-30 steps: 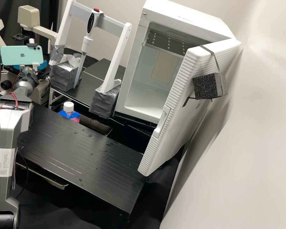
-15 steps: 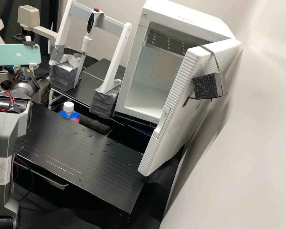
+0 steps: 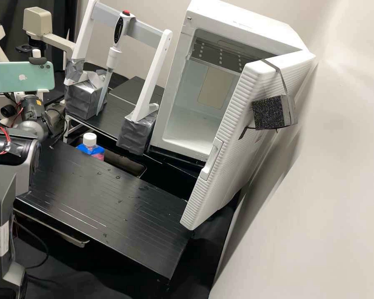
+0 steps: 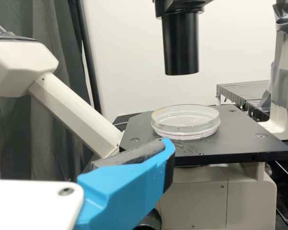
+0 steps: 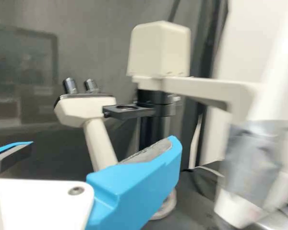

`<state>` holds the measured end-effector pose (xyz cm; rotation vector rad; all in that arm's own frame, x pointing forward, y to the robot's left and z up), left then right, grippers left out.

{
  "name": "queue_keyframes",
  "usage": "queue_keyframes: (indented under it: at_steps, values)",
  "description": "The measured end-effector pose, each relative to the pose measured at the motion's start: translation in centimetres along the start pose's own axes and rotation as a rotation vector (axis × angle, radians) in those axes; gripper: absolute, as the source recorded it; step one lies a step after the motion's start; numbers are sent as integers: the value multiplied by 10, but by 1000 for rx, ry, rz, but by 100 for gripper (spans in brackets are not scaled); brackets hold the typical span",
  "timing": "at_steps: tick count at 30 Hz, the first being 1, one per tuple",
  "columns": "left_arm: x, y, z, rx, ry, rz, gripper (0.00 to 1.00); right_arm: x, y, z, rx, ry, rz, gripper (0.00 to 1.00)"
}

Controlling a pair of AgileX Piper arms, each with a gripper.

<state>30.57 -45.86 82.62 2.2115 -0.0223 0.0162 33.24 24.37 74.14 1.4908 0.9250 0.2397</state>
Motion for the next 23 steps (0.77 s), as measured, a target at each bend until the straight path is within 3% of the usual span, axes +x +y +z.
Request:
queue_keyframes:
  at_steps: [7, 11, 14, 18, 23]
  values:
    - [0, 0, 0, 0, 0, 0, 100, -68, 13, -4, -53, 15, 157, 100]
    - [0, 0, 0, 0, 0, 0, 100, -112, 13, -4, -88, -11, 293, 100]
    - [0, 0, 0, 0, 0, 0, 100, -139, 14, -4, -112, -76, 374, 100]
    - [0, 0, 0, 0, 0, 0, 100, -172, 14, 3, -101, -218, 496, 100]
    - [0, 0, 0, 0, 0, 0, 100, -199, 16, 18, -48, -345, 591, 100]
